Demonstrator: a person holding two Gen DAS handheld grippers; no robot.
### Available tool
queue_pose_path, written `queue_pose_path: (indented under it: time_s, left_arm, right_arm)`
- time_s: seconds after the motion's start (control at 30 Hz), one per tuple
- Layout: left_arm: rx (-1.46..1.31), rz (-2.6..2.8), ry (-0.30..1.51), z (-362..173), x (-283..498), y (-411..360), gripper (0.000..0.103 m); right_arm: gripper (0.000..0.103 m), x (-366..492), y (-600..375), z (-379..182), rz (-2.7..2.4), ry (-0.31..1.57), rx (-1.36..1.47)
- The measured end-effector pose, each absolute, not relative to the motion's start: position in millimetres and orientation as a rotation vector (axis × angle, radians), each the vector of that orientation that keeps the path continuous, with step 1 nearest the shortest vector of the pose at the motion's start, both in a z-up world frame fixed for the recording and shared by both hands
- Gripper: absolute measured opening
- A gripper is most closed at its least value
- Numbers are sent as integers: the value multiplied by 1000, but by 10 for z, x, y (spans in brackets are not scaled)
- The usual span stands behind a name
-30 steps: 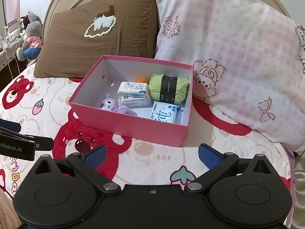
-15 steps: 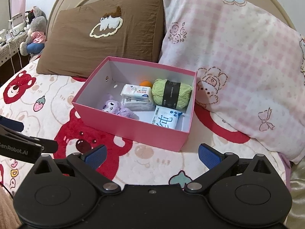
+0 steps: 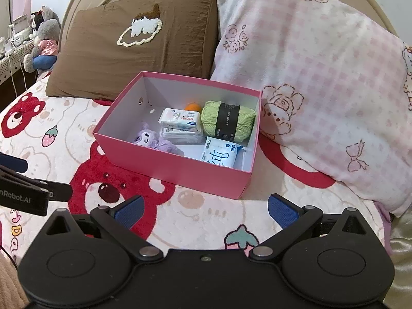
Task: Organize objects
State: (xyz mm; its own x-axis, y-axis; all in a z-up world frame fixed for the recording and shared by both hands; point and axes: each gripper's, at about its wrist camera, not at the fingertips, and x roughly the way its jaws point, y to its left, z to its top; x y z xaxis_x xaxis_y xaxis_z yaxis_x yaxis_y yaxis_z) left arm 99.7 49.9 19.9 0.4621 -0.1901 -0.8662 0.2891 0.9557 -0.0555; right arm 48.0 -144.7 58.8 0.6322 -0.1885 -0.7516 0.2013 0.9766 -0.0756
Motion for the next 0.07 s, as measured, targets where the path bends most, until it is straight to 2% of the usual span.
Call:
queue_pose_path:
  time_s: [0.07]
  left_arm:
    - [103,-296,1051,199,998,500,103]
  right_arm:
    - [103,478,-1451,583,-220,858,17]
